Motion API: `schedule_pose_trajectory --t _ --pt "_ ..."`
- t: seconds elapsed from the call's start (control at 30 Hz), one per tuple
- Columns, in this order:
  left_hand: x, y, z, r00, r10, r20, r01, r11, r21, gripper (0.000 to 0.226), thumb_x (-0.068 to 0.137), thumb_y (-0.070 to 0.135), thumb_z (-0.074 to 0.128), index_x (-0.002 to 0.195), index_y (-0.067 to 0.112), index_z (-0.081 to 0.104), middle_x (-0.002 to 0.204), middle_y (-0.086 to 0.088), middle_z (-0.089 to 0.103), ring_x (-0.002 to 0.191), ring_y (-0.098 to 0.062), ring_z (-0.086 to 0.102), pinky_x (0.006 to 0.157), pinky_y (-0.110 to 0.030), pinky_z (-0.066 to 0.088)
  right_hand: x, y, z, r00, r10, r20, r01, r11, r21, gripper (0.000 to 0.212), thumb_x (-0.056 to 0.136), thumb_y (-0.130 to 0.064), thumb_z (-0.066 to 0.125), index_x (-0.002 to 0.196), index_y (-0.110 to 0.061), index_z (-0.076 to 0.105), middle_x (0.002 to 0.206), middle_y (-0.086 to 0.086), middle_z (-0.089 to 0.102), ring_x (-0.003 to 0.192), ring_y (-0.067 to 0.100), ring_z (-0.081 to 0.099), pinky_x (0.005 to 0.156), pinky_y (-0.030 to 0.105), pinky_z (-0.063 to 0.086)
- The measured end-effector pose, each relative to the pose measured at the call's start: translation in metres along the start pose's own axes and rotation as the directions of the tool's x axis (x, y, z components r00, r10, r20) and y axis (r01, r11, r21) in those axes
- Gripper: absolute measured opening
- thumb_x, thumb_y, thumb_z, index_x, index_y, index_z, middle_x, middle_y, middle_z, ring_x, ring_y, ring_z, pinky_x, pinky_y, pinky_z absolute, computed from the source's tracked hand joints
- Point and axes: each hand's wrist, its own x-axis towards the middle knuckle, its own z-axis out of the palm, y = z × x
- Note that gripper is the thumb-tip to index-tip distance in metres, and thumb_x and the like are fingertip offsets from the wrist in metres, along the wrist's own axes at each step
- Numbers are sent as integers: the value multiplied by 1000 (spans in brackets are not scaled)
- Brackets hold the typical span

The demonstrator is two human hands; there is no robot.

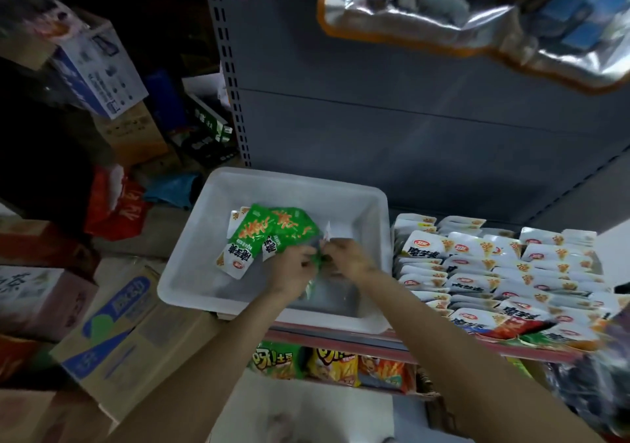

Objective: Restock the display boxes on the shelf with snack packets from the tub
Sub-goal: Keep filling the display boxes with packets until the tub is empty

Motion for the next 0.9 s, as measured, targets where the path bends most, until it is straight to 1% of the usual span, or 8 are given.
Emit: schedule_pose_trajectory --t 0.1,0.2,0.3,0.4,0.57,0.7,0.77,0.9 --pt "-14 15 0 967 228 -116 -221 972 75 35 88 -2 53 120 6 63 106 -17 67 93 -29 65 81 -29 47 -10 -19 -18 1000 -9 -8 10 988 152 21 96 -21 51 77 -14 55 77 9 58 65 21 58 65 34 54" --pt "-20 34 0 884 446 -142 -422 891 169 36 87 5 55 123 10 62 98 -11 61 87 -26 60 79 -39 51 -22 -36 -43 987 -132 -96 149 966 210 17 94 -6 50 78 -11 56 86 17 63 70 24 62 70 44 55" --pt "-23 60 6 808 564 -168 -529 821 214 39 85 28 51 118 13 64 102 -4 61 94 -22 57 82 -37 48 -41 -43 -79 925 -320 -205 353 923 154 11 88 1 55 88 -4 65 93 19 68 85 30 64 82 48 53" --pt "-21 92 24 747 634 -203 -590 771 240 39 83 35 50 114 17 63 107 1 59 100 -17 52 85 -35 44 -63 -40 -123 865 -399 -303 462 870 174 15 84 5 57 80 -7 65 77 8 65 76 22 59 76 46 52" --pt "-25 153 78 698 704 -133 -668 706 236 40 84 33 45 115 14 61 109 0 55 103 -14 48 88 -30 39 -94 -11 -213 761 -424 -491 558 814 163 17 85 3 57 79 -11 63 72 1 62 68 15 54 67 32 44" --pt "-31 207 128 685 727 -41 -695 670 263 44 89 35 39 119 11 60 113 -3 57 104 -17 48 92 -29 36 -109 25 -284 724 -427 -542 607 768 205 9 84 -5 61 88 -12 65 87 9 69 81 22 62 74 39 51" --pt "-31 227 153 709 704 35 -676 664 319 39 93 28 44 127 11 53 122 -4 53 113 -20 46 98 -33 35 -111 43 -315 721 -417 -554 610 761 222 11 81 -12 63 91 -13 67 92 11 70 85 23 64 76 43 52" --pt "-21 253 194 791 585 180 -595 665 452 49 95 30 45 140 12 37 135 -4 43 124 -21 36 104 -34 30 -108 69 -358 733 -402 -549 601 761 245 19 87 1 60 91 -16 67 93 4 71 87 18 67 81 35 52"
